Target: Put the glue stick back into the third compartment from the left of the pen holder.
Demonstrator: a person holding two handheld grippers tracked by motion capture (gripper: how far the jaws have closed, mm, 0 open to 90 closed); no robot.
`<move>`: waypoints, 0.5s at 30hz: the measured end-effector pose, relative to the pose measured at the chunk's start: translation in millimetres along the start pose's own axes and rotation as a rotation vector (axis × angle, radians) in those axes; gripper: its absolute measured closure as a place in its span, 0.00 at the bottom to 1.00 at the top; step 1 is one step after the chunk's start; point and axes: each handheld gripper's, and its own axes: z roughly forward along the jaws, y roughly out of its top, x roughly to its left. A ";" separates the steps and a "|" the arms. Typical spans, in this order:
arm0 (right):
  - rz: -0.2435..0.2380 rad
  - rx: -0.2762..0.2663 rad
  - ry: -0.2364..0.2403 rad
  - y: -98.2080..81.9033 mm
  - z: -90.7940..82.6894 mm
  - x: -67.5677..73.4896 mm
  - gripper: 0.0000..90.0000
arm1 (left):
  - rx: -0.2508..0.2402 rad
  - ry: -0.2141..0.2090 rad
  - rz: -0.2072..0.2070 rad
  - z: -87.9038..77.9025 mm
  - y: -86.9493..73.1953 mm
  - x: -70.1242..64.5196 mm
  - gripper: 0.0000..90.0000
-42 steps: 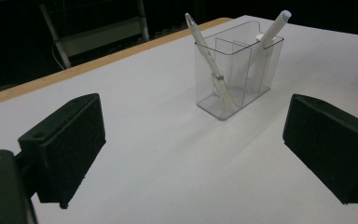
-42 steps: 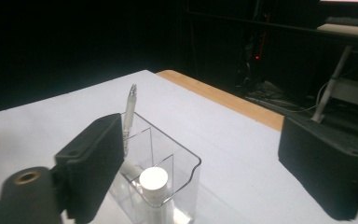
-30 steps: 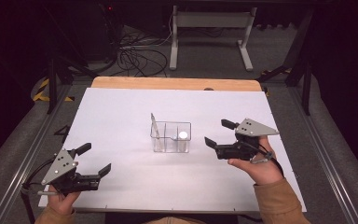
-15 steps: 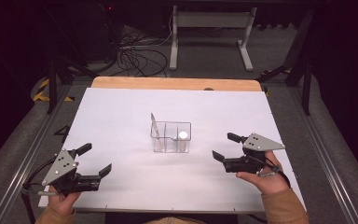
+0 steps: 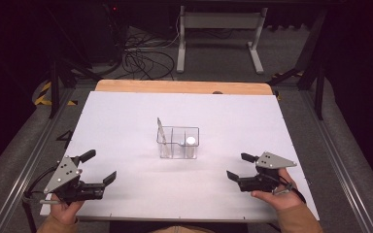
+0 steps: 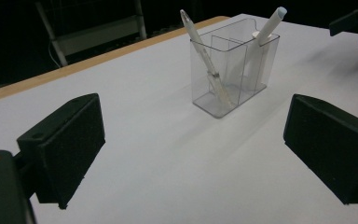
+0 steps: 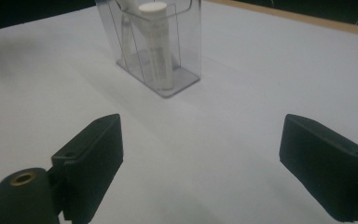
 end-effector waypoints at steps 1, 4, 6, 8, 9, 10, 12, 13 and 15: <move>0.001 0.009 -0.002 -4.0 -0.7 0.2 0.15 | -0.002 -0.002 -0.001 -0.4 -0.8 -0.2 0.07; 0.011 0.016 -0.004 -12.9 -1.8 1.5 0.15 | -0.005 0.007 0.004 -1.0 -2.1 -0.7 0.06; 0.007 0.019 -0.008 -17.2 -3.1 1.8 0.16 | -0.009 0.005 0.004 -1.6 -3.6 -0.9 0.06; 0.014 0.020 -0.010 -20.7 -6.2 1.3 0.16 | -0.001 0.007 0.008 -1.4 -5.3 -1.6 0.06; 0.026 0.012 -0.015 -22.7 -8.1 1.1 0.16 | -0.001 0.011 0.009 -1.2 -6.1 -1.7 0.06; 0.031 0.009 -0.015 -25.1 -9.8 0.7 0.16 | 0.000 0.011 0.009 -1.2 -6.7 -1.7 0.06; 0.036 -0.002 -0.016 -27.9 -12.2 -0.9 0.16 | -0.001 0.012 0.006 -0.9 -7.5 -1.2 0.06; 0.041 -0.008 -0.018 -27.8 -13.0 -1.5 0.16 | 0.000 0.014 0.004 -0.2 -8.0 -0.9 0.06; 0.029 -0.018 -0.035 -25.8 -14.0 -3.3 0.16 | 0.004 0.015 0.008 0.4 -8.6 -1.0 0.06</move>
